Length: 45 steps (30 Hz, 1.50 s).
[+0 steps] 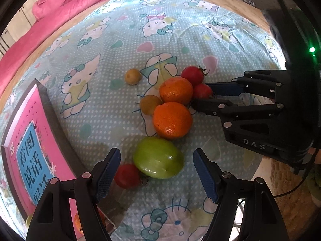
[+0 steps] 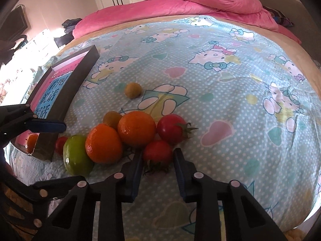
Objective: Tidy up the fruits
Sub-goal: 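Grasp the second green pear with the left tool while the right tool grasps a red tomato, then carry the green pear with the left tool while the right tool carries the tomato to the tray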
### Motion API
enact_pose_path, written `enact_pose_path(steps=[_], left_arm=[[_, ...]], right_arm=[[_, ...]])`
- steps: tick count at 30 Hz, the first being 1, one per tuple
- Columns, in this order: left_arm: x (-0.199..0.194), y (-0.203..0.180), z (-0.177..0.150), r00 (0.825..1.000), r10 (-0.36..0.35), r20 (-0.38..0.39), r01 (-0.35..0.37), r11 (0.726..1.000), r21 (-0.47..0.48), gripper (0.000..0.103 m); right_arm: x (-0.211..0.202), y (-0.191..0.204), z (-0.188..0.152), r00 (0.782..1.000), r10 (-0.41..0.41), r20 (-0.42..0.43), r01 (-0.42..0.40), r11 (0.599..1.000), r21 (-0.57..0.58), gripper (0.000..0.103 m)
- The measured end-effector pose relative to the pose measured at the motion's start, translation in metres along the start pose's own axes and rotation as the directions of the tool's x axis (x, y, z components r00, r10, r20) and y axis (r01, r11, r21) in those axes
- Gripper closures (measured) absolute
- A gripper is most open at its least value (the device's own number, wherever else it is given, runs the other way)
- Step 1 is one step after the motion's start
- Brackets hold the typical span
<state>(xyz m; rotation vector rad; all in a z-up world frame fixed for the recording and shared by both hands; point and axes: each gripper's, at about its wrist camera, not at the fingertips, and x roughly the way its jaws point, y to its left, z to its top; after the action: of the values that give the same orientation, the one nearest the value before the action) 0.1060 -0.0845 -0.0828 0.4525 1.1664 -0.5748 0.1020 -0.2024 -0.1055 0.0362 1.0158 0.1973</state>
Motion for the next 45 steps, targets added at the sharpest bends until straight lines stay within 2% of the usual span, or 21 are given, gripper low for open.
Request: enact_pose_path(steps=[5, 9, 14, 21, 36, 45], left_arm=[[0.008, -0.001, -0.001, 1.0, 0.0, -0.008, 0.0, 1.0, 0.006, 0.027], [0.013, -0.002, -0.001, 1.0, -0.002, -0.01, 0.002, 1.0, -0.009, 0.044], [0.011, 0.005, -0.001, 1.0, -0.029, 0.009, 0.029, 0.998, -0.063, 0.045], [-0.008, 0.011, -0.005, 0.994, -0.074, 0.076, 0.085, 0.985, -0.147, 0.045], [-0.058, 0.032, -0.017, 0.984, -0.028, 0.176, 0.072, 0.966, -0.247, 0.045], [-0.084, 0.063, -0.038, 0.977, 0.025, 0.212, 0.051, 0.938, -0.343, 0.045]], right_arm=[[0.0, -0.006, 0.001, 0.999, 0.035, -0.001, -0.035, 0.999, 0.037, 0.074], [-0.001, -0.007, 0.001, 0.999, 0.05, -0.002, -0.05, 0.998, 0.047, 0.074], [-0.005, -0.008, -0.001, 0.997, 0.073, -0.001, -0.073, 0.996, 0.058, 0.074], [-0.009, -0.011, -0.002, 0.996, 0.089, 0.004, -0.089, 0.992, 0.087, 0.074], [-0.03, -0.008, -0.004, 0.994, 0.093, 0.059, -0.098, 0.992, 0.077, 0.074], [-0.049, 0.008, -0.002, 0.989, 0.086, 0.117, -0.087, 0.996, 0.01, 0.074]])
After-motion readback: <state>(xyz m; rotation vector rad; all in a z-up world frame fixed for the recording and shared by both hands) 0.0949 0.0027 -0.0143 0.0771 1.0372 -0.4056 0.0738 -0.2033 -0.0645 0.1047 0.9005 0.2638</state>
